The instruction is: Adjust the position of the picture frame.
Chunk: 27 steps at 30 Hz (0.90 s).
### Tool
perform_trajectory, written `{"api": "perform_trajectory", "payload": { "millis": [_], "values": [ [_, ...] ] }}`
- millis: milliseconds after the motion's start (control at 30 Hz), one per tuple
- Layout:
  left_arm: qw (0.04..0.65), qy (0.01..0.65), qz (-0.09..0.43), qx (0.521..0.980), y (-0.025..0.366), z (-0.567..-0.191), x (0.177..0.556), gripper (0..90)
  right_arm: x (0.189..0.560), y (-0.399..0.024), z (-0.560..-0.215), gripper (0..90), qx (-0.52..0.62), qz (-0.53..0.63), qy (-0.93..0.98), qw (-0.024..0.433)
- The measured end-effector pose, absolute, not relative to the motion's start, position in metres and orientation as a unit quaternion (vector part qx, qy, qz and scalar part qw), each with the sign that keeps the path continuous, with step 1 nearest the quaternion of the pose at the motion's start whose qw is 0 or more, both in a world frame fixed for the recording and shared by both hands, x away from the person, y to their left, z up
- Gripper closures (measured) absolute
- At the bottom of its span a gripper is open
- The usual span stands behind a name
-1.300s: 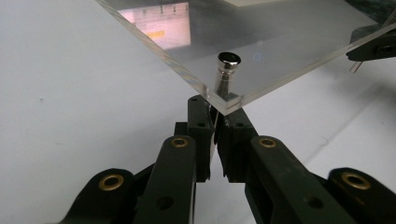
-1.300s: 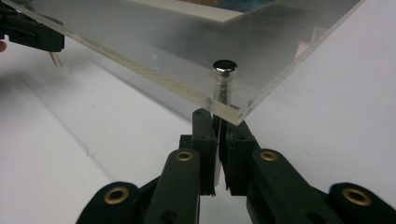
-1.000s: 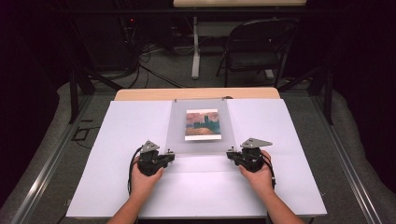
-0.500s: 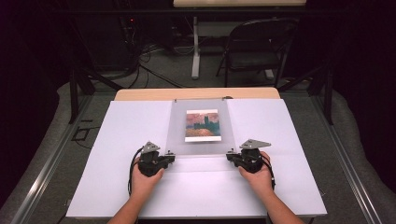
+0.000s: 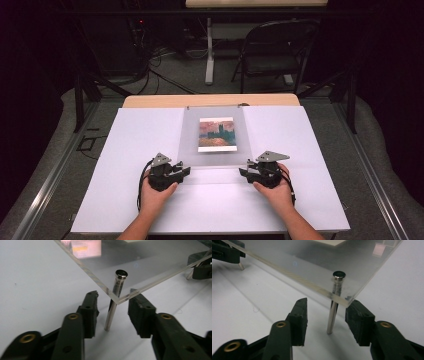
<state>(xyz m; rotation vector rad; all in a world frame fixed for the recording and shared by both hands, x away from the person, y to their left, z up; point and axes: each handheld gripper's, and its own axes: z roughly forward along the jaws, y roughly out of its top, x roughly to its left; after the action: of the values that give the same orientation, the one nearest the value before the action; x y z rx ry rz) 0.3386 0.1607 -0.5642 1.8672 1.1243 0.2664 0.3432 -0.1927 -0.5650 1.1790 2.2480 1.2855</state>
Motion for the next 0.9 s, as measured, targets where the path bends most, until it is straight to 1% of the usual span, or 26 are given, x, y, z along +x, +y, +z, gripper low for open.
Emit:
{"api": "perform_trajectory", "payload": {
  "millis": [100, 133, 200, 300, 500, 667, 767, 900],
  "values": [
    [0.456, 0.452, 0.118, 0.758, 0.161, -0.564, 0.336, 47.9, 0.339, -0.193, -0.564, 45.1, 0.411, 0.449, 0.781, 0.143],
    [0.456, 0.451, 0.121, 0.758, 0.161, -0.563, 0.335, 46.5, 0.338, -0.193, -0.563, 44.8, 0.412, 0.449, 0.781, 0.139],
    [0.456, 0.452, 0.125, 0.756, 0.162, -0.562, 0.332, 44.5, 0.334, -0.192, -0.561, 44.2, 0.405, 0.450, 0.784, 0.135],
    [0.458, 0.453, 0.122, 0.755, 0.164, -0.560, 0.329, 42.1, 0.328, -0.189, -0.557, 41.8, 0.397, 0.437, 0.793, 0.148],
    [0.460, 0.460, 0.115, 0.751, 0.169, -0.555, 0.320, 37.4, 0.320, -0.193, -0.551, 39.0, 0.400, 0.433, 0.794, 0.149],
    [0.456, 0.455, 0.118, 0.756, 0.174, -0.550, 0.311, 37.3, 0.309, -0.200, -0.547, 38.7, 0.402, 0.433, 0.793, 0.150],
    [0.454, 0.453, 0.125, 0.757, 0.177, -0.548, 0.306, 37.3, 0.301, -0.208, -0.542, 38.5, 0.401, 0.440, 0.787, 0.161],
    [0.465, 0.450, 0.121, 0.753, 0.183, -0.544, 0.299, 37.5, 0.291, -0.217, -0.536, 38.2, 0.400, 0.448, 0.781, 0.173]
  ]
}}
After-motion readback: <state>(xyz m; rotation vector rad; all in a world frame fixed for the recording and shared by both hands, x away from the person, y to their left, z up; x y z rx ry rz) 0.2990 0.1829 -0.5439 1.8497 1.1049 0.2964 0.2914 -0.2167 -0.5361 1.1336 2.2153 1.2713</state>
